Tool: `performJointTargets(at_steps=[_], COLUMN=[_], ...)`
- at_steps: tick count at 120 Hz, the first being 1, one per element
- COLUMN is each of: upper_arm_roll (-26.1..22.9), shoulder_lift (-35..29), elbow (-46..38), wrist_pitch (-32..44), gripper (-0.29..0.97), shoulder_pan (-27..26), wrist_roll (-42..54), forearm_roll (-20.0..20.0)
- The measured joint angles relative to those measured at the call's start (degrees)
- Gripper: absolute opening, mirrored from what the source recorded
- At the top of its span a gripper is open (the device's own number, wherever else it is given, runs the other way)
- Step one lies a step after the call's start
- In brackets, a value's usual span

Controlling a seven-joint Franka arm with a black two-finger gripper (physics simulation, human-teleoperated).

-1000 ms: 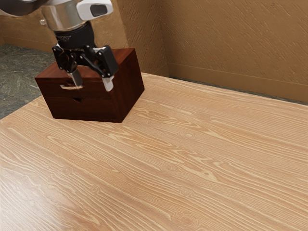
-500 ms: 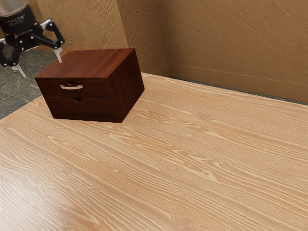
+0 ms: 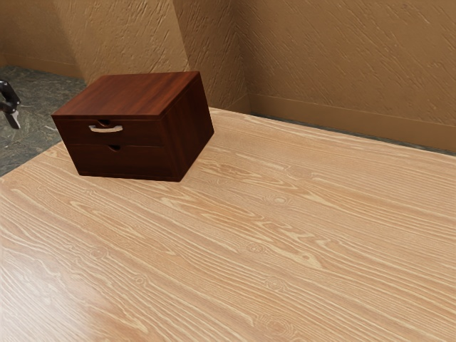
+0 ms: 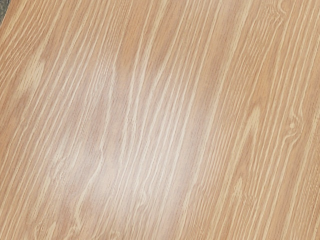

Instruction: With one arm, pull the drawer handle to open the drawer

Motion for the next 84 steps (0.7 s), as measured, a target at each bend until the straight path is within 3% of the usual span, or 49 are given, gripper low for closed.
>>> performJointTargets(at_steps=[38,84], upper_arm_roll=[-0.5,-5.49], shoulder_lift=[7.91,10.51], elbow=[-0.99,-2.12], wrist_pitch=[19.04,31.04], gripper=[0.68,0.68], shoulder_pan=[0.53,0.53], wrist_roll=[-6.0,-12.46], forearm_roll=[-7.85,-9.37])
